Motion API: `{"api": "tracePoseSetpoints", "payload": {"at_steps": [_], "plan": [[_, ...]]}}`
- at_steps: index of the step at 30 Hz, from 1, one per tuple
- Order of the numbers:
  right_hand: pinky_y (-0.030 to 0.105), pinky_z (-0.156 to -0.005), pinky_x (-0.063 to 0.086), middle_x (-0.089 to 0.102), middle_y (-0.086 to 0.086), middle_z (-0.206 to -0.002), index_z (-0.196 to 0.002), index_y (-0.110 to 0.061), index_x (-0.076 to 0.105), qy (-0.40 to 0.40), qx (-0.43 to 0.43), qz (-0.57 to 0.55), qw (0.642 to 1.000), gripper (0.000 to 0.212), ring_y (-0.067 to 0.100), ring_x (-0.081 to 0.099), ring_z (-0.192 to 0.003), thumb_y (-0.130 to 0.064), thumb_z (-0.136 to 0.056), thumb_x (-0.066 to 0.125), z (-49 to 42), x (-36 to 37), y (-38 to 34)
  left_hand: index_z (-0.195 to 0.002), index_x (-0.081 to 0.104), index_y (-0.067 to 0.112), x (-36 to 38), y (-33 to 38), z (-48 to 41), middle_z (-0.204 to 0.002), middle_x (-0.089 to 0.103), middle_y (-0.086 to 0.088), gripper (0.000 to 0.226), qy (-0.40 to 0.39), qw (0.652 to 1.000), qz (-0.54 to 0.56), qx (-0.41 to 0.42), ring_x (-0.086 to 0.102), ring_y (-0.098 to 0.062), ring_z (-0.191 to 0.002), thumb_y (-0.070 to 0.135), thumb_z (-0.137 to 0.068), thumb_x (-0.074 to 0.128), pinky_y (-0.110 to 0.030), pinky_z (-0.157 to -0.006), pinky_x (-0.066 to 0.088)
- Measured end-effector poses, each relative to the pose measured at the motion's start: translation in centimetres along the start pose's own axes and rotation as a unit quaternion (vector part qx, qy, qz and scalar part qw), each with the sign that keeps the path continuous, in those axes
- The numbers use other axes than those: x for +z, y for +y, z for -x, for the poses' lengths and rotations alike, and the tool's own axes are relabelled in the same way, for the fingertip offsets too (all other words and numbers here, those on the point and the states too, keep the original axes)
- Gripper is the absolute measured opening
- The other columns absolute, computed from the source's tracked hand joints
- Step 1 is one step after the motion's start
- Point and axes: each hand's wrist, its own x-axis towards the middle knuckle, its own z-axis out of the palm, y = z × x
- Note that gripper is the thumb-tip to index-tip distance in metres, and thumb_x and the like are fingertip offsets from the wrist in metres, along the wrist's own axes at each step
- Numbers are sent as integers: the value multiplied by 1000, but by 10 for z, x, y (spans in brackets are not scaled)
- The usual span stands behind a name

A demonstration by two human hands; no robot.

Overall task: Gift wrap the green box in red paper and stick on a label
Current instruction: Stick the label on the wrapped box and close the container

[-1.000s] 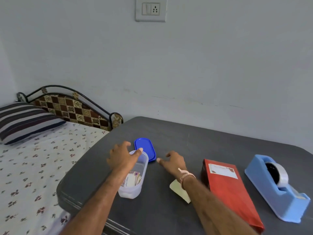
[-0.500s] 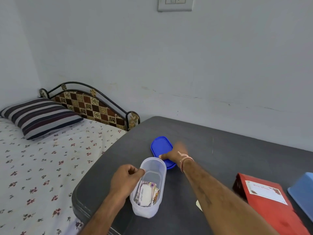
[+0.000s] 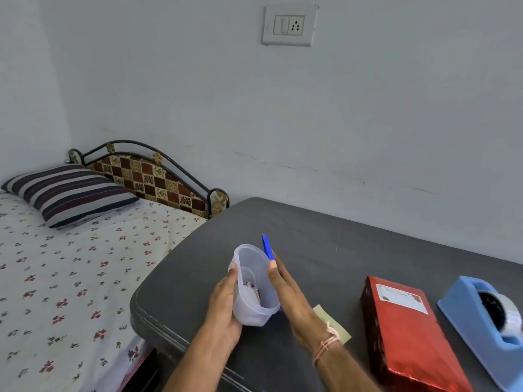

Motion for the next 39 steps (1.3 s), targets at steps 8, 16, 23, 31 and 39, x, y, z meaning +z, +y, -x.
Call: {"api": "tracePoseSetpoints", "payload": {"at_steps": [8, 16, 23, 31, 39], "plan": [[34, -113, 43, 51, -11, -142, -145, -54, 47, 42, 9, 80, 996, 50, 12, 52, -131, -51, -95, 53, 24, 4, -11, -139, 60, 26, 11, -8, 27, -124, 71, -20, 46, -74, 996, -21, 37, 69, -41, -114, 43, -97, 65, -63, -96, 55], [34, -116, 41, 52, -12, -141, -141, -54, 51, 65, -12, 76, 995, 50, 10, 50, -133, -63, -92, 59, 42, 2, -12, -132, 63, 30, 27, -17, 45, -112, 76, -15, 40, -60, 991, -64, 101, 75, -37, -99, 44, -95, 67, -51, -75, 63], [41, -91, 61, 61, -3, -132, -134, -48, 40, 113, 64, -136, 982, 68, 21, 69, -111, -58, -80, 80, 54, -6, -24, -136, 65, 18, 17, -8, 59, -127, 71, -16, 42, -172, 981, -82, 18, 69, -35, -117, 41, -101, 58, -51, -97, 56], [41, -80, 59, 68, -2, -119, -125, -36, 53, 147, 126, -129, 973, 73, 23, 66, -107, -49, -66, 92, 39, -9, -23, -129, 65, 32, 16, -11, 57, -114, 78, 4, 70, -145, 953, -265, 17, 74, -17, -105, 82, -84, 44, -45, -95, 59], [43, -95, 54, 65, 2, -111, -108, -20, 56, 194, 129, -35, 972, 71, 21, 64, -105, -85, -81, 53, 6, -12, -25, -160, 22, 44, 20, -10, 55, -159, 29, 26, 81, -125, 928, -346, 60, 34, -7, -149, 82, -89, 30, -30, -116, 35]]}}
